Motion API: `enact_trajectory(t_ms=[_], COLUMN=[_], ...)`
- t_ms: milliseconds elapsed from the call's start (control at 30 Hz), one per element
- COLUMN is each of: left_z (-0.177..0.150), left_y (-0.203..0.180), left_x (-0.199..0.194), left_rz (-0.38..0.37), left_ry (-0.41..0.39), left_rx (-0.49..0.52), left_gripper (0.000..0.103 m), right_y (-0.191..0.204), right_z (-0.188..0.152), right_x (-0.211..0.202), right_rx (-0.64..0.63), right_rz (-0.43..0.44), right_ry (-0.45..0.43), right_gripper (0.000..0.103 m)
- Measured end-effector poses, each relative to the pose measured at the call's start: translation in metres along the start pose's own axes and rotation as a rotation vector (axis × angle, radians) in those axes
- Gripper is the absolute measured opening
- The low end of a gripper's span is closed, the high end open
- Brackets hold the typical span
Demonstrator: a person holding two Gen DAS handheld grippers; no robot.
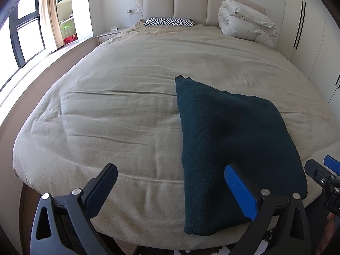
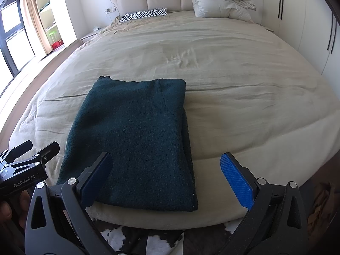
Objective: Fold small clothes
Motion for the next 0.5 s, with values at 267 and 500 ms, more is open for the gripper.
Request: enact_trajectory(t_ms=[267,500], left_z=[-0.0006,-0.0005], left_y=[0.0008,0.0008], left_x=[0.0014,0.0017], left_rz=[0.0,0.0], left_ry=[0.002,0.003], left_rx=[0.002,0.003], left_gripper=[0.103,0.103], right_y=[-0.0003,-0.0008], right_z=[-0.0026,-0.0028], right_x=[0.001,0.0011], right_rx=[0.007,0.007], right_rz=[-0.001,0.001], right_ry=[0.003,0.004], right_gripper=[0.103,0.103])
Point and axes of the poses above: each gripper's, at about its wrist camera, not at the fingertips, and x roughly the way its jaws point, y to its left, z to its top, the point moved 7 cm from there along x, roughly the way its jaws point, and after that the axes turned 10 degrees about -x, right-handed, at the moved point
